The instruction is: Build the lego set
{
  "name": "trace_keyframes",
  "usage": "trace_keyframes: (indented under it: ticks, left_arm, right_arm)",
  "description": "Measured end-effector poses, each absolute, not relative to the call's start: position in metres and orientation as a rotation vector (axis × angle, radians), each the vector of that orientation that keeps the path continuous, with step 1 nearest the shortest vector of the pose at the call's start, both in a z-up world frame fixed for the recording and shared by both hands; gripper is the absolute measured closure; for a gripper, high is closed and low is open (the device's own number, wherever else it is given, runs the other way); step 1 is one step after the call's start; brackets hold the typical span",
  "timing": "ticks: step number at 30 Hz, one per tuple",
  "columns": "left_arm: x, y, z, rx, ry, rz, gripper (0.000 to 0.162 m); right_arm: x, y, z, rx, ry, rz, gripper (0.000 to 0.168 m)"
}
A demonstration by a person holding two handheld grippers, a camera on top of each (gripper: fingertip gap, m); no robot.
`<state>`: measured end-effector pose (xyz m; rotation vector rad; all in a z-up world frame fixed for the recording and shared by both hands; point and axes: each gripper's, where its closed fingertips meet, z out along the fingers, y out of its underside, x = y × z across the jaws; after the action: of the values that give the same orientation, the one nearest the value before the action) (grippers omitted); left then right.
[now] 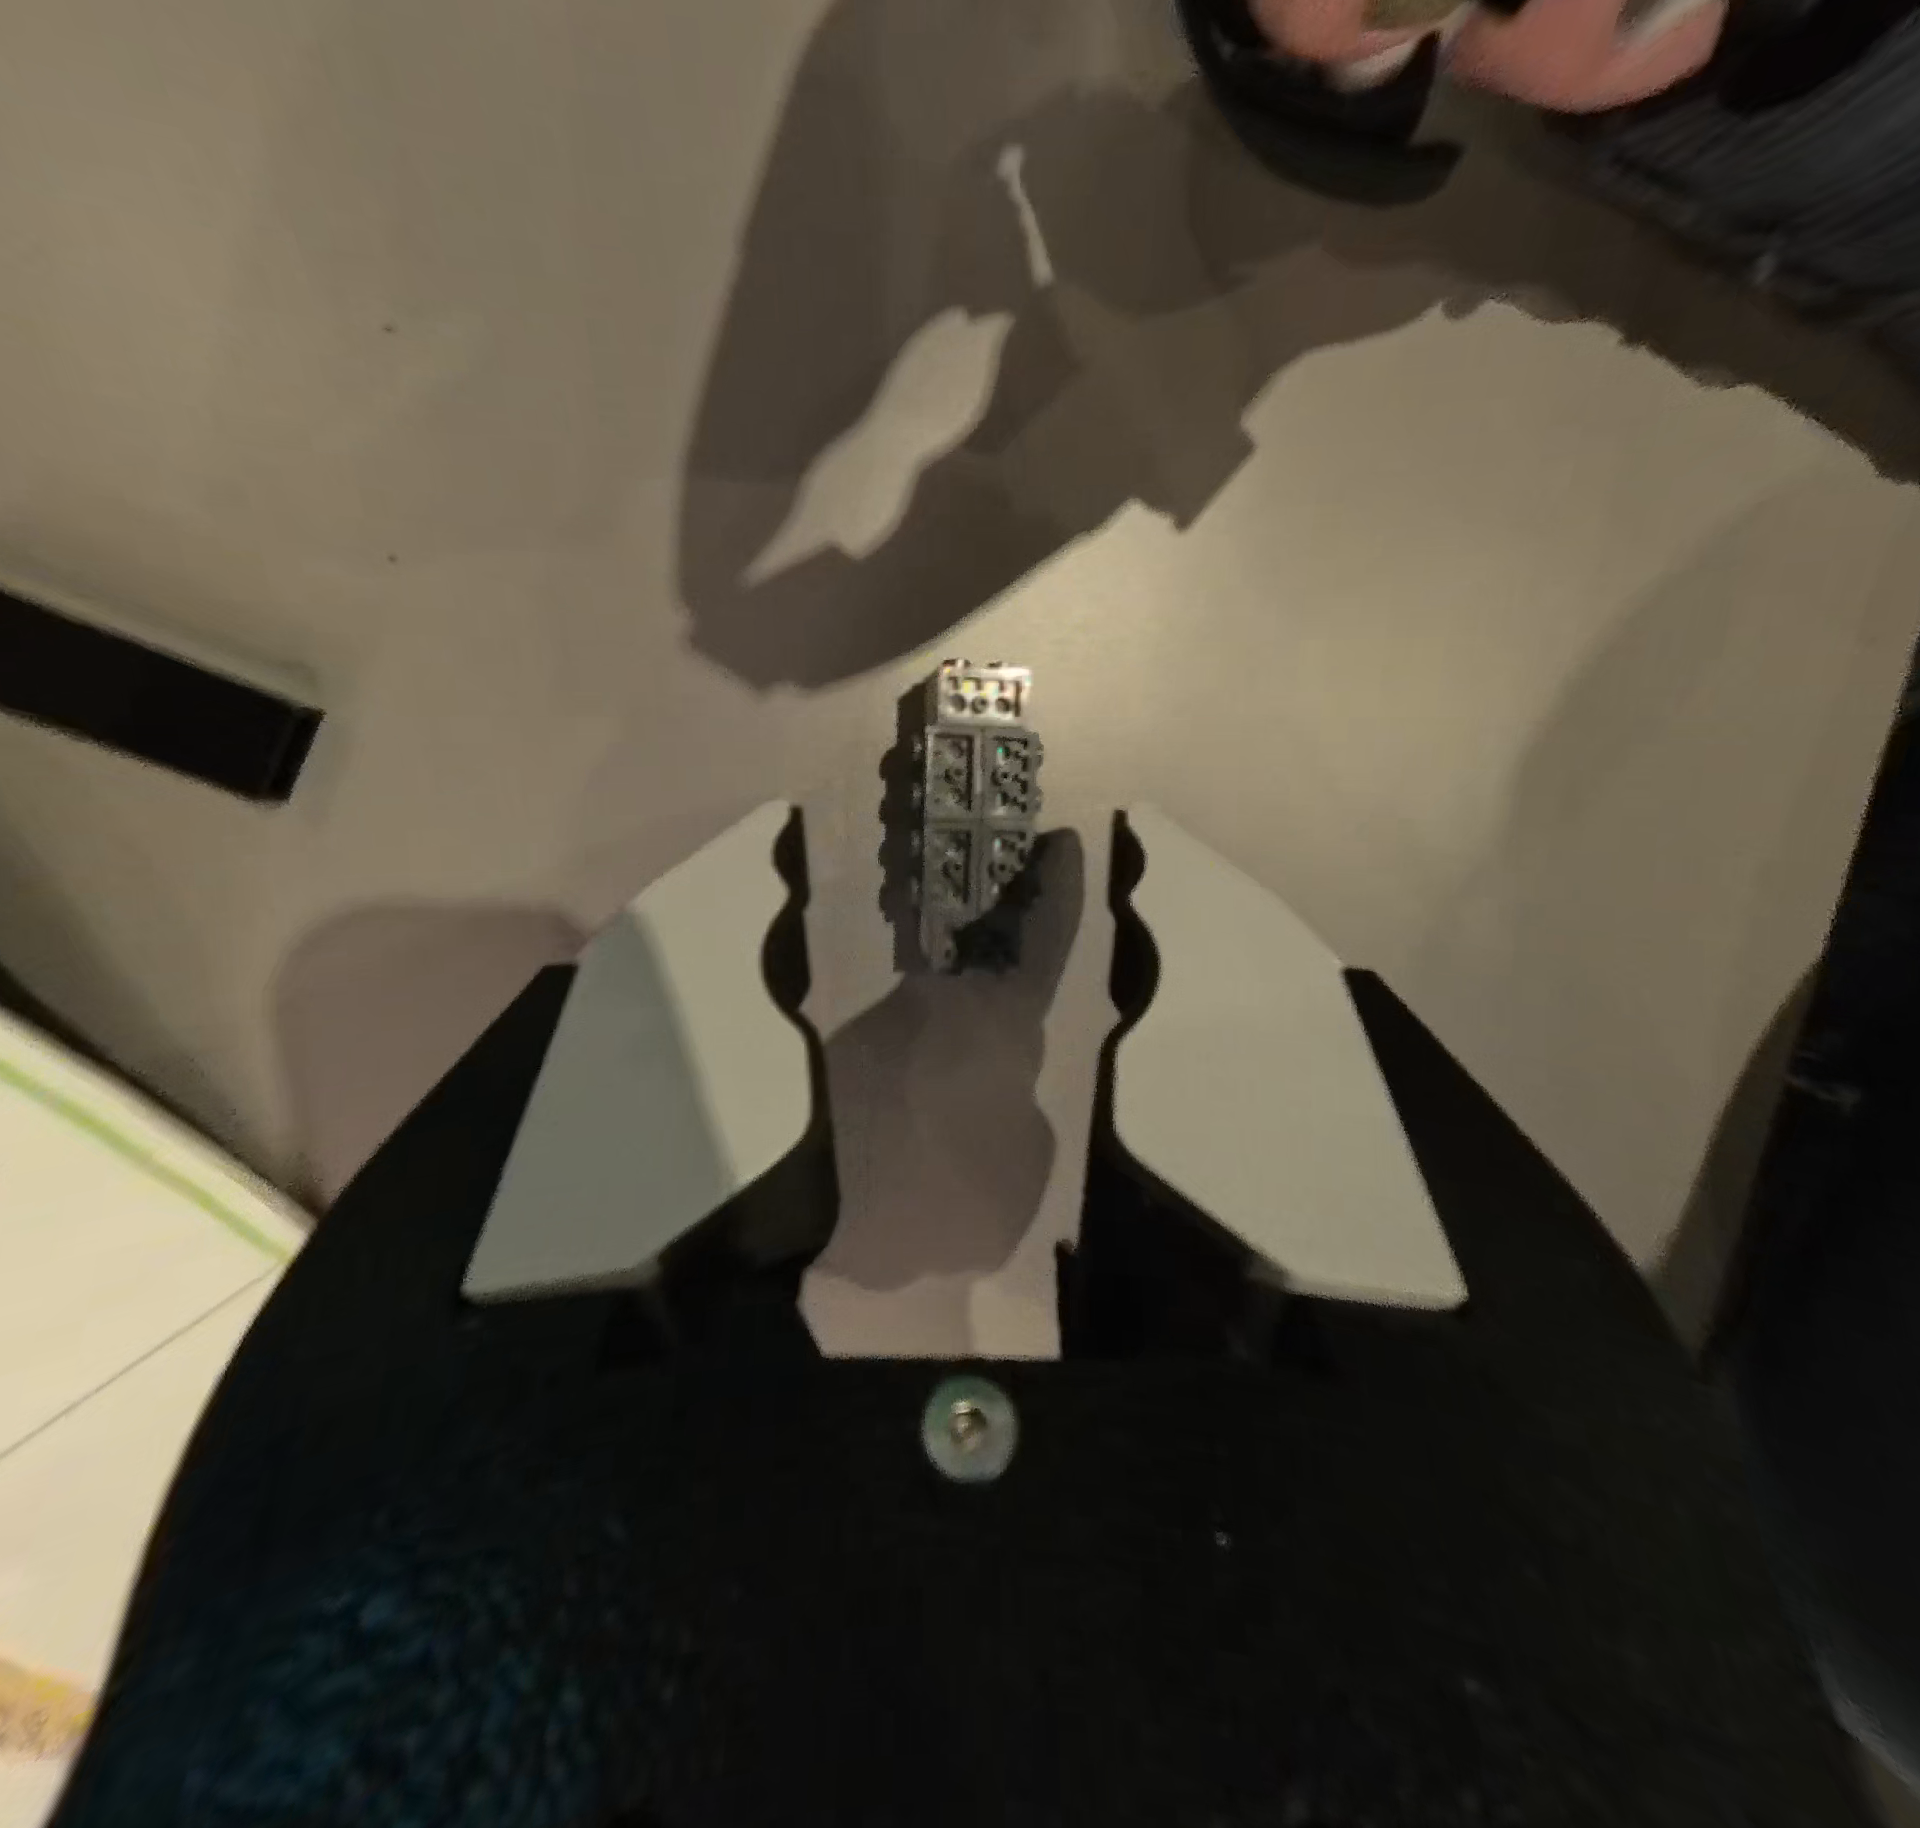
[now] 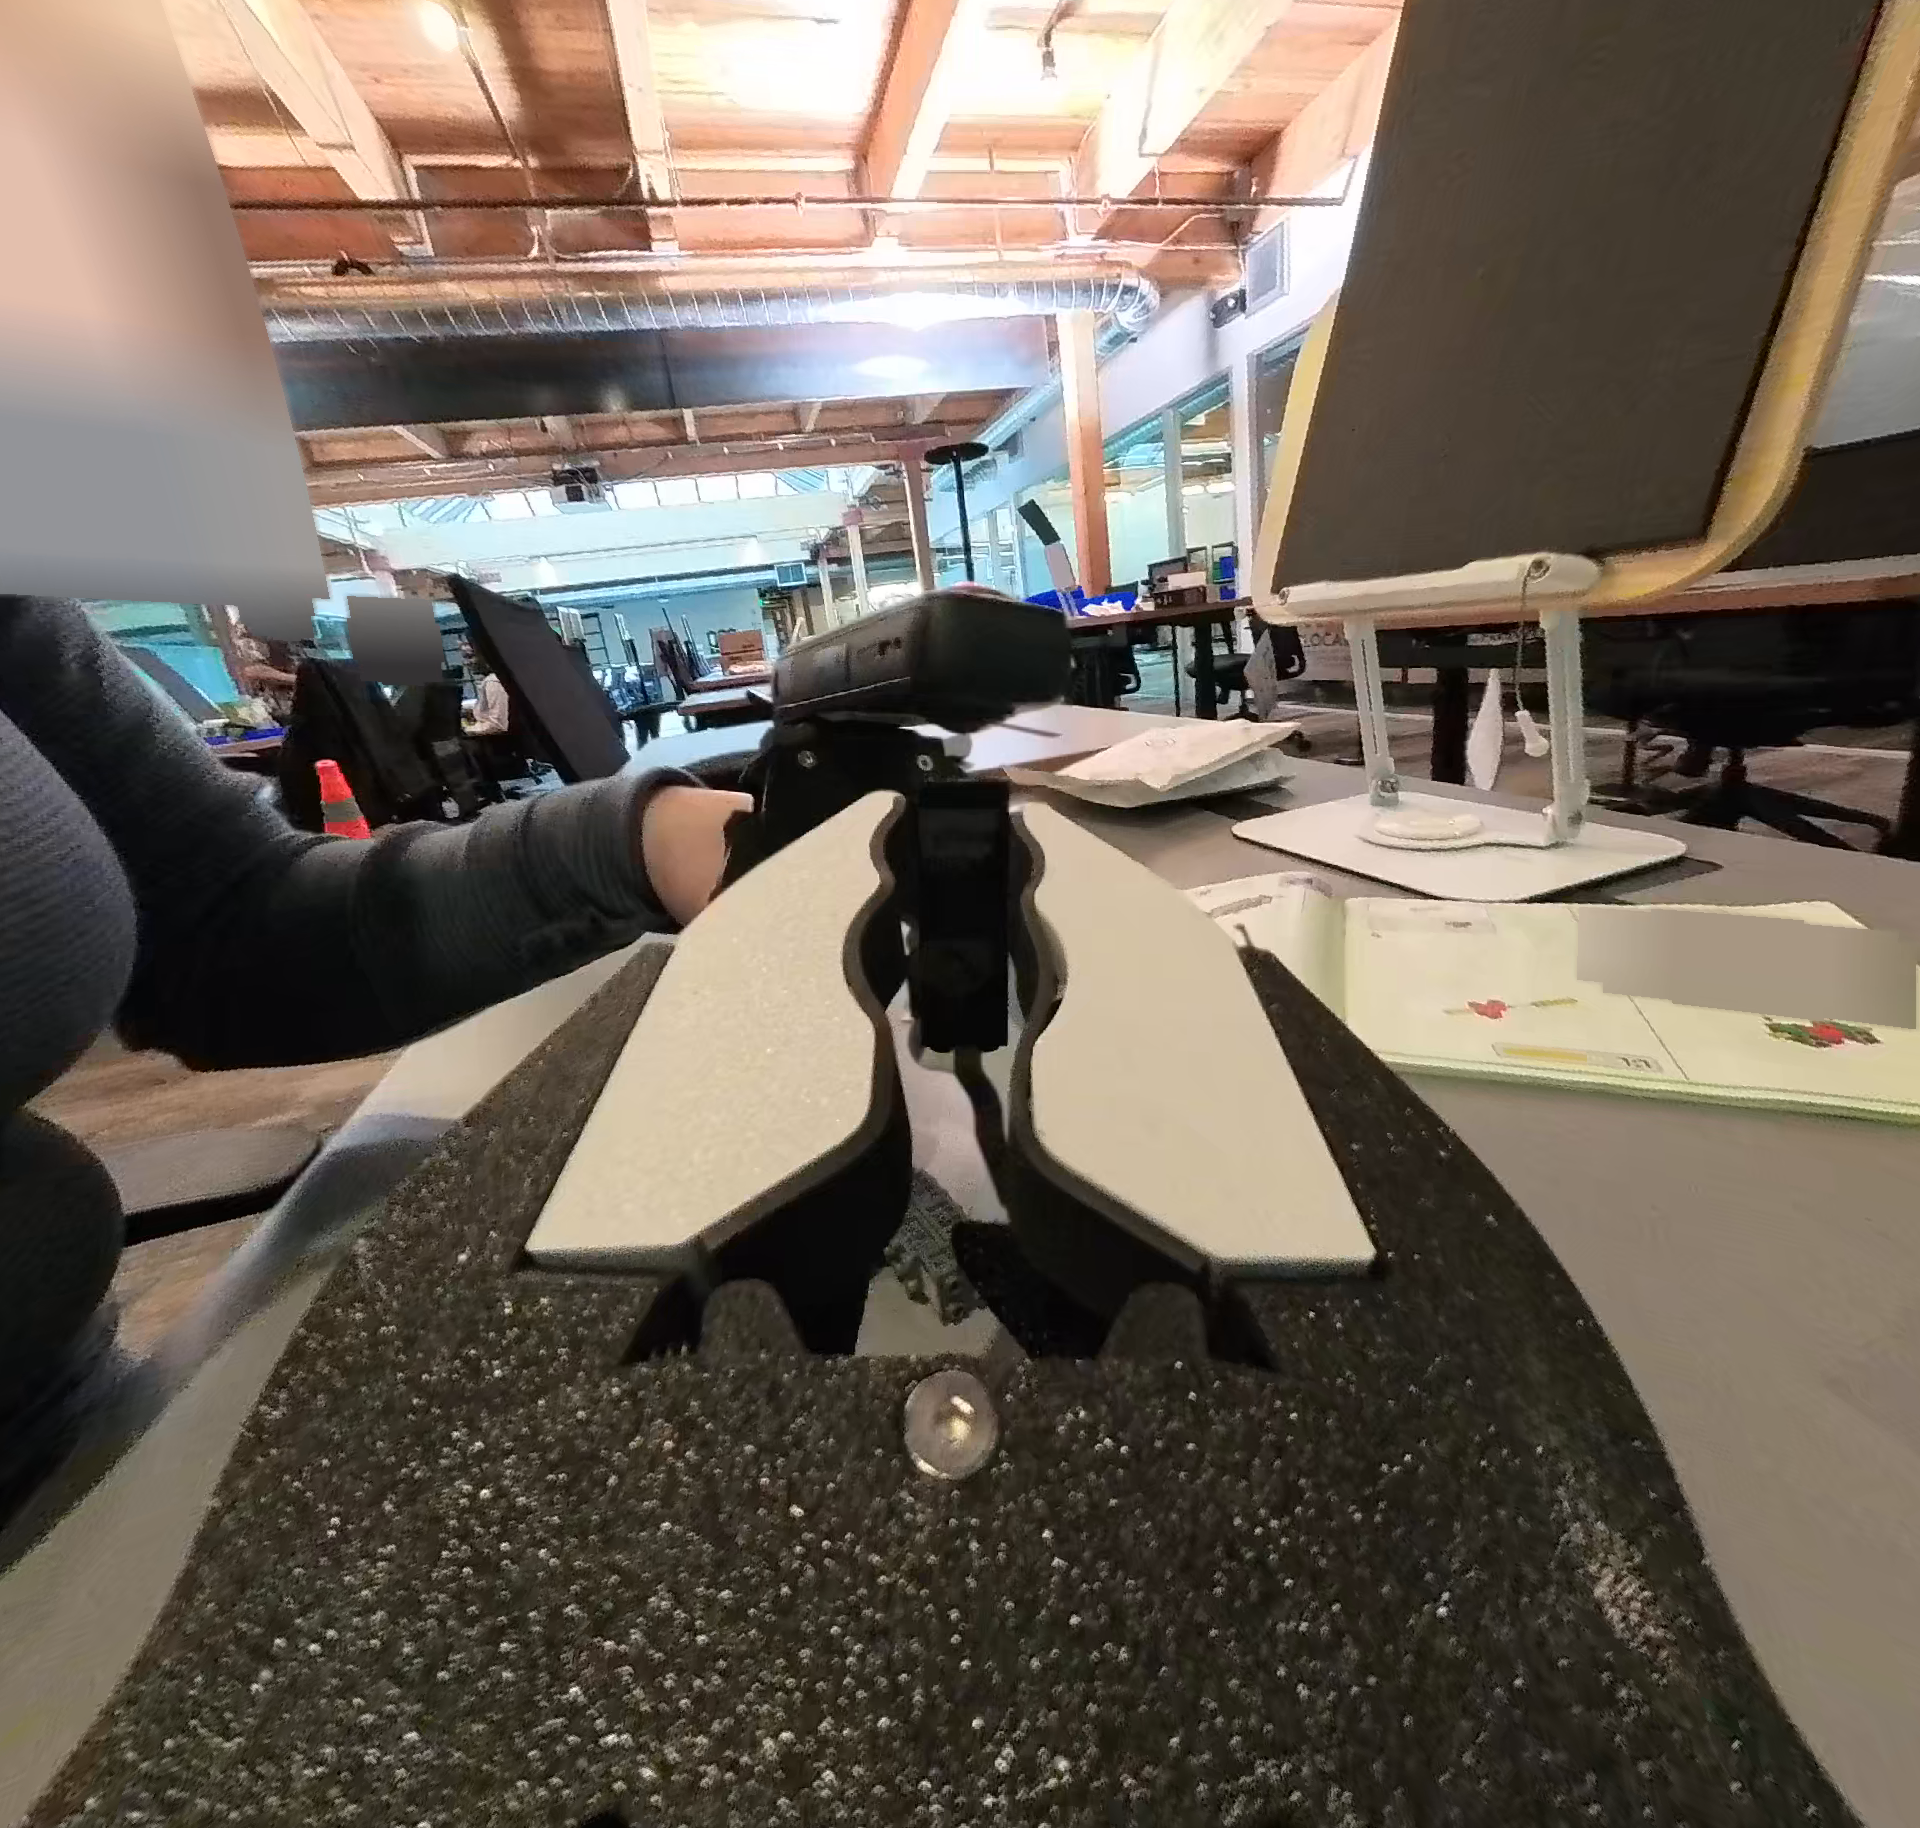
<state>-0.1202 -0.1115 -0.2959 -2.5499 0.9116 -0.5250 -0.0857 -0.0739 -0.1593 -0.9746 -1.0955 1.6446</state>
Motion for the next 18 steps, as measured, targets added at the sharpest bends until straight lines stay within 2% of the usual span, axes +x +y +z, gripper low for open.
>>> trace_keyframes:
  ticks: [1,3,6,10,14,18]
  left_arm:
    - [-0.123,-0.11,-0.294,-2.538,0.894,-0.499,0.099]
    - [-0.125,-0.106,-0.28,-2.443,0.868,-0.469,0.092]
    - [-0.109,-0.099,-0.232,-2.173,0.797,-0.603,0.094]
    - [-0.088,-0.104,-0.174,-1.851,0.776,-0.783,0.109]
    - [-0.071,-0.108,-0.178,-1.854,0.855,-0.778,0.109]
    - [-0.05,-0.109,-0.177,-1.784,0.854,-0.832,0.11]
  right_arm:
    - [-0.084,-0.074,-0.158,-0.973,-1.09,1.657,0.152]
    - [-0.081,-0.075,-0.154,-0.981,-1.09,1.703,0.152]
    - [-0.079,-0.077,-0.153,-1.0,-1.128,1.681,0.152]
    - [-0.075,-0.089,-0.149,-0.947,-1.229,1.559,0.152]
    - [-0.067,-0.1,-0.127,-0.868,-1.124,1.821,0.152]
    - [-0.066,-0.099,-0.125,-0.857,-1.101,1.827,0.152]
